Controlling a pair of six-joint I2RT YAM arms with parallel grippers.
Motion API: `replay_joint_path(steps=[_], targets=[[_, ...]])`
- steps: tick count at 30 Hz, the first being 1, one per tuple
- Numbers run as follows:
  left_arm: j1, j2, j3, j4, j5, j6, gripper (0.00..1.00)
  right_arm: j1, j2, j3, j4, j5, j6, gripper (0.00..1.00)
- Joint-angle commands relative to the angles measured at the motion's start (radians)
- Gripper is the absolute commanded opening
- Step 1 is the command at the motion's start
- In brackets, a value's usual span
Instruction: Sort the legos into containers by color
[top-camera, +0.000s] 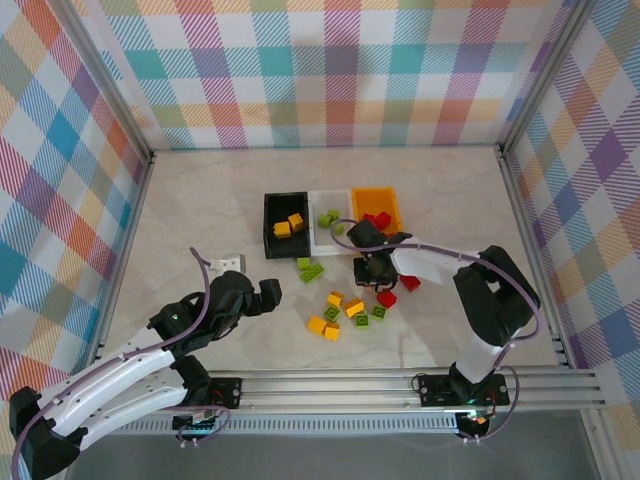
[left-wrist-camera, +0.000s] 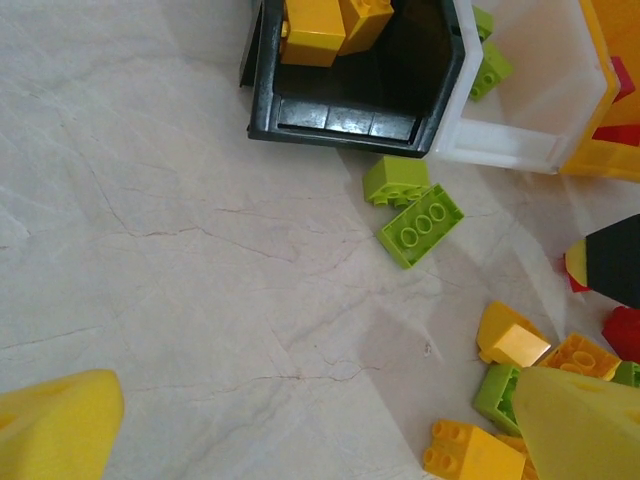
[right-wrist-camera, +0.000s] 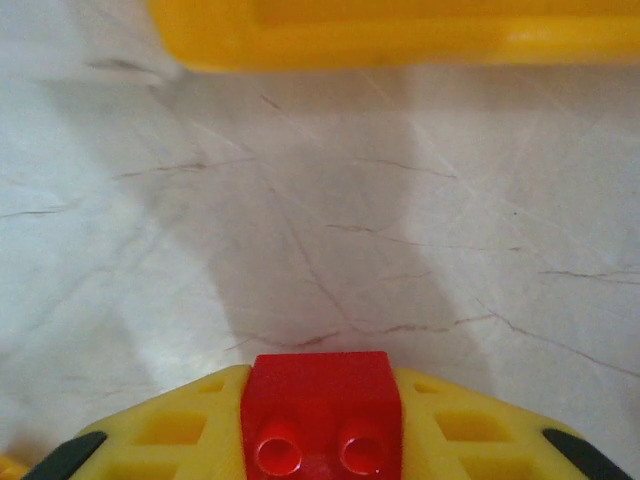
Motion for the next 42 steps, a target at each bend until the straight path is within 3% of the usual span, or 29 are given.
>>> replay_joint_path(steps=[1, 7, 17, 20, 22, 23, 25, 32, 42], targets=[[0.0, -0.008, 0.009, -0.011, -0.009, 0.014, 1.0, 0.002, -0.126, 0.035, -0.007, 0.03, -0.008, 0.34], [0.001, 0.009, 0.021, -0.013, -0.011, 0.018, 1.0, -0.098, -0.176, 0.159, -0.055, 0.058, -0.028, 0.34], [0.001, 0.07, 0.032, 0.01, 0.05, 0.055, 1.0, -0.204, 0.149, 0.455, -0.084, 0.065, -0.052, 0.38], [0.0, 0.105, 0.04, 0.021, 0.078, 0.068, 1.0, -0.223, 0.206, 0.528, -0.101, 0.067, -0.056, 0.48], [0.0, 0.131, 0.044, 0.035, 0.102, 0.071, 1.0, -0.227, 0.215, 0.556, -0.093, 0.051, -0.072, 0.68], [-0.001, 0.144, 0.044, 0.042, 0.112, 0.072, 1.0, -0.227, 0.209, 0.562, -0.088, 0.042, -0.079, 0.73], [0.0, 0.167, 0.041, 0.068, 0.137, 0.071, 1.0, -0.227, 0.178, 0.557, -0.077, 0.025, -0.085, 0.78], [-0.021, 0.306, 0.056, 0.195, 0.281, 0.09, 0.96, -0.207, -0.009, 0.359, -0.005, -0.05, -0.05, 0.78], [-0.223, 0.691, 0.216, 0.207, 0.266, 0.188, 0.84, -0.194, -0.172, 0.115, 0.047, -0.061, -0.01, 0.8]])
